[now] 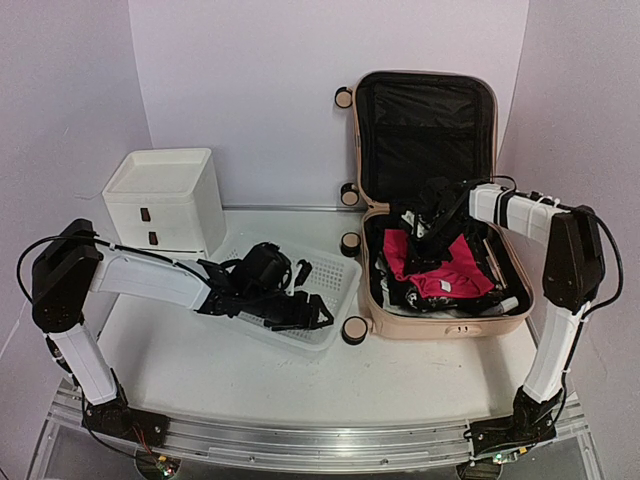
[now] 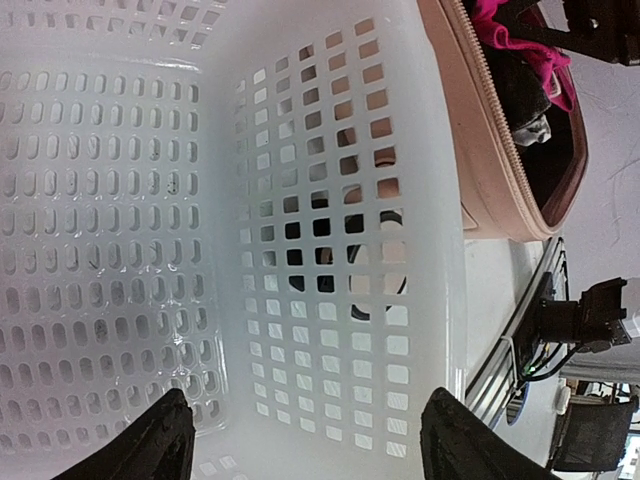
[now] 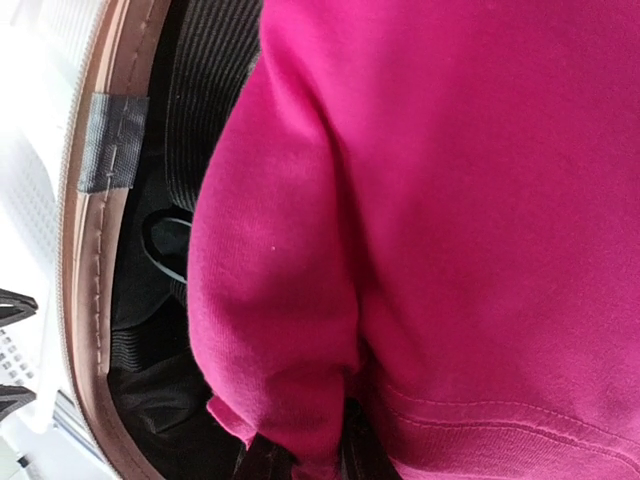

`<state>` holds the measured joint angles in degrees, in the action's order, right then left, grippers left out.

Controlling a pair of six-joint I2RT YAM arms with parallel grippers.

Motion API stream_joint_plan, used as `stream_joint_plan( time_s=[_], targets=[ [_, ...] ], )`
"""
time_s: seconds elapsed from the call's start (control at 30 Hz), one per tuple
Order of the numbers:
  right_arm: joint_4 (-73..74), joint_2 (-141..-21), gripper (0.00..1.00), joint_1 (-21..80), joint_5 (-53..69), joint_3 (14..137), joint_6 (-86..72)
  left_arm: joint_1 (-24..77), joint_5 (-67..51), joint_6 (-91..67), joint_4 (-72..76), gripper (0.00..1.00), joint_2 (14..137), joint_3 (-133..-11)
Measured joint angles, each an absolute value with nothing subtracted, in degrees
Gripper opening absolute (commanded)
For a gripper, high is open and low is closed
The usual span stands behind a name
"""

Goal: Open, take out, and arrange the luggage

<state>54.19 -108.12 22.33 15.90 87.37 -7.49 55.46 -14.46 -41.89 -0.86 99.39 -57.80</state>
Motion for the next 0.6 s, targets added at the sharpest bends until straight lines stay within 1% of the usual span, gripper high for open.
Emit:
stream_joint_plan(
  time_s=[0.07, 0.1, 0.3, 0.37, 0.43, 0.5, 0.6],
  targets=[
    [54.26, -108.12, 0.19, 21.74, 17.21, 87.37, -7.64, 55.46, -14.79, -41.91, -0.95, 0.79, 99.39, -57.98],
    [54.33, -108.12, 0.19, 21.43, 17.89, 87.37, -7.81, 55.46, -14.87, -41.91, -0.95, 0.79, 99.39, -58.00],
    [55.59, -108.60, 0.18, 19.40, 20.10, 87.37, -8.67, 55.46, -14.92, -41.95, -0.95, 0.79, 99.37, -58.00],
    [55.79, -109.10, 0.14, 18.72, 20.53, 87.37, -8.86, 55.46, -14.92, -41.95, -0.95, 0.80, 99.31, -58.00],
    [55.88, -109.51, 0.07, 18.35, 21.10, 87.37, -8.99, 55.46, -14.94, -41.95, -0.95, 0.80, 99.22, -58.00],
    [55.92, -109.73, 0.02, 18.24, 21.67, 87.37, -9.08, 55.46, -14.98, -41.98, -0.97, 0.80, 99.13, -58.00],
    [55.94, -109.73, 0.01, 18.13, 23.38, 87.37, -10.02, 55.46, -15.40, -42.11, -0.97, 0.80, 98.96, -58.13]
  ],
)
